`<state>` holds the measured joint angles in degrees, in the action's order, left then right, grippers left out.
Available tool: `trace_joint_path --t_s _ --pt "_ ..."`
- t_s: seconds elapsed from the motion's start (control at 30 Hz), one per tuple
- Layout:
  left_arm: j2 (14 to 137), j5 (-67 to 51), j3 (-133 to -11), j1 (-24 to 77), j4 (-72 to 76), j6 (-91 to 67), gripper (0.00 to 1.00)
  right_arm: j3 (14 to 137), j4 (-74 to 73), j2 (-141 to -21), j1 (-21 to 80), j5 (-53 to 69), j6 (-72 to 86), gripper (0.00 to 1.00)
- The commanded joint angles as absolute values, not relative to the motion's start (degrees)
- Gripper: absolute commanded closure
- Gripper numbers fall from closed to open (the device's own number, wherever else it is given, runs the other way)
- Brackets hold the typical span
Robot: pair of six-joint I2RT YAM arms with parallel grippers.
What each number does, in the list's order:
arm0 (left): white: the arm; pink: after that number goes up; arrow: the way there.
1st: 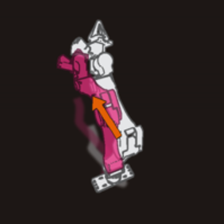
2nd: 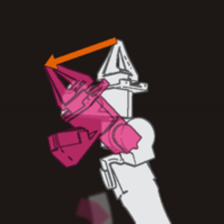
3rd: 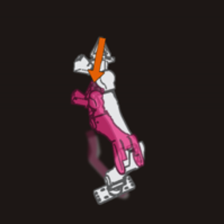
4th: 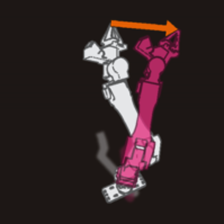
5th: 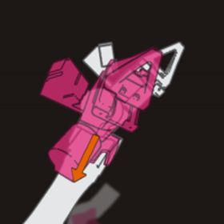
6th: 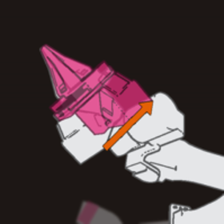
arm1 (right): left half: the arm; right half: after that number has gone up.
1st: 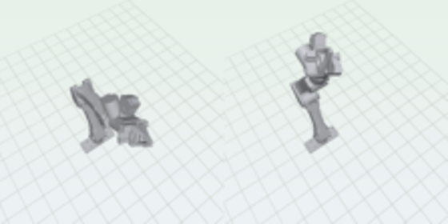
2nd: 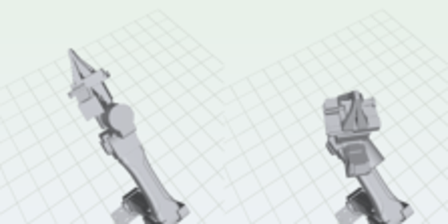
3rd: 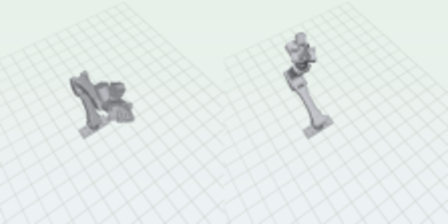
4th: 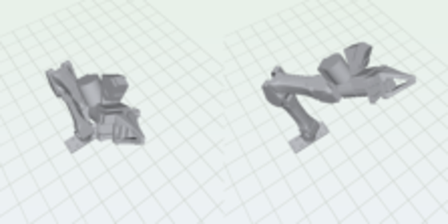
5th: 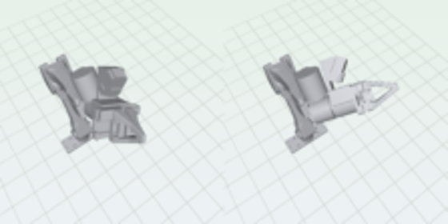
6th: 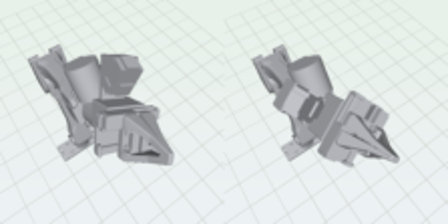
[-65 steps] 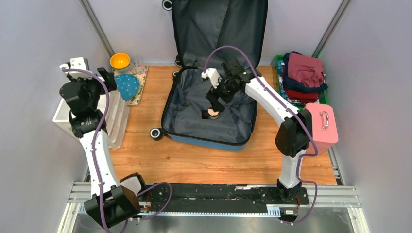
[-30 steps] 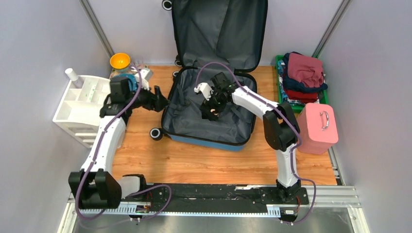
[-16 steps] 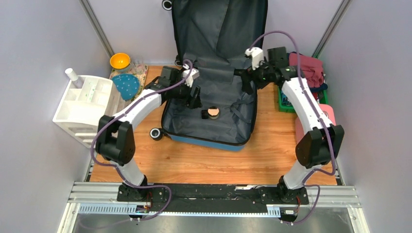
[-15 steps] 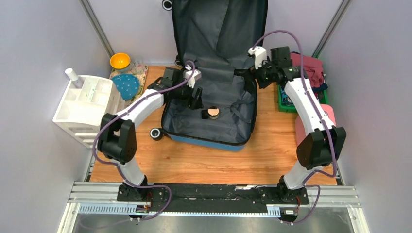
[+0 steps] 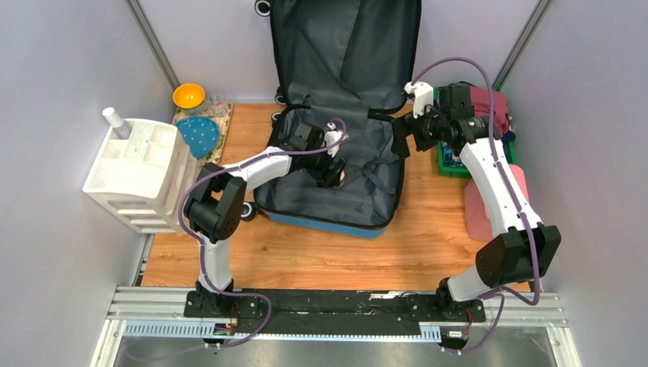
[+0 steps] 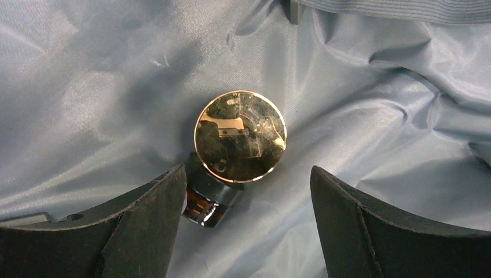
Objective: Open, take out, and arrange the luggage
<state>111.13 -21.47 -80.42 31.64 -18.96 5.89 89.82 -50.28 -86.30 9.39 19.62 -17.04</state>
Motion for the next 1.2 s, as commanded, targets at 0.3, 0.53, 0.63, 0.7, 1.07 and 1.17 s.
trace_joint_path --t_s 0.3,0.53,0.63,0.7,1.07,1.17 --pt "115.7 -18.2 -84.4 34.7 -13.2 10.1 0.16 89.8 -48.6 -86.1 9.3 20.9 -14.4 0.01" --pt "118.6 -17.3 -88.1 35.1 -13.3 10.5 0.22 90.3 -48.3 -87.2 9.1 21.6 -13.5 0.01" --pt "119.3 -17.0 -89.4 35.2 -13.9 11.0 0.27 90.4 -48.3 -87.4 9.1 21.8 -13.6 0.01" --pt "119.5 -17.0 -89.8 35.2 -14.4 10.8 0.29 90.4 -48.3 -87.5 9.0 22.1 -13.6 0.01" --pt "117.4 -15.6 -86.6 35.2 -15.2 10.8 0.16 90.1 -48.6 -87.8 8.4 22.2 -13.7 0.01" --pt "116.3 -15.6 -84.9 35.2 -14.6 10.8 0.18 89.6 -48.6 -87.7 8.3 22.1 -13.7 0.01"
